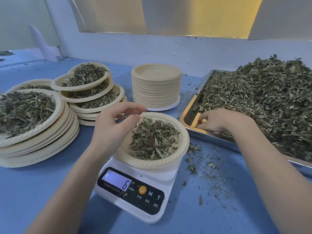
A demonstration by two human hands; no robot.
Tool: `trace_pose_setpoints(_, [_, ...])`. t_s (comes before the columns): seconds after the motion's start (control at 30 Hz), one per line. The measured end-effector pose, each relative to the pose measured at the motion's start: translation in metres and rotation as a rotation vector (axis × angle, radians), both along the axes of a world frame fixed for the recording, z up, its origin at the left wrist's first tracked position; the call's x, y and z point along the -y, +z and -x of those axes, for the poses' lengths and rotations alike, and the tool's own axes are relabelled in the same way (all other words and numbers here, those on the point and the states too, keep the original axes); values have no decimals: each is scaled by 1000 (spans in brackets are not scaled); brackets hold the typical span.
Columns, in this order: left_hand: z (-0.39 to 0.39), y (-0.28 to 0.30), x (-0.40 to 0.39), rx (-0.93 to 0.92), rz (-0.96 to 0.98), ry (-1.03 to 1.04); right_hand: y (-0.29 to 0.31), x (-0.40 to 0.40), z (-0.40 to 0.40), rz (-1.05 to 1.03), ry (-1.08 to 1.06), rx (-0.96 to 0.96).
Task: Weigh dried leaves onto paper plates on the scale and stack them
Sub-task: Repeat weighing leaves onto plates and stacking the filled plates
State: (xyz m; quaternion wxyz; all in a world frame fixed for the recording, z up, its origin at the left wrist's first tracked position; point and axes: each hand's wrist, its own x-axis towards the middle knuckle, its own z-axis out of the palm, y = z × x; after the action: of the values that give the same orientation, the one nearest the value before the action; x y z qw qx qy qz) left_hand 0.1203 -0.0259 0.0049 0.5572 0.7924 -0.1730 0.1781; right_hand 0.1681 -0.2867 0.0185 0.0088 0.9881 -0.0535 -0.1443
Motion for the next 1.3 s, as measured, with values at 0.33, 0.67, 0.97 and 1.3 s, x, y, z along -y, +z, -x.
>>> trace_pose_setpoints(0.33, [0, -1, -1, -9, -7, 13, -5, -12, -4, -250, 115, 140])
trace_pose_setpoints(0.67, [-1, -1, -1, -39, 12, 53, 41, -28, 27, -965, 232, 414])
trace_pose_setpoints(0.97, [-3, 1, -6, -91, 97, 91, 39, -32, 24, -933, 271, 443])
trace_pose_setpoints(1.3, [-5, 0, -9, -118, 96, 87, 33, -28, 18, -850, 263, 472])
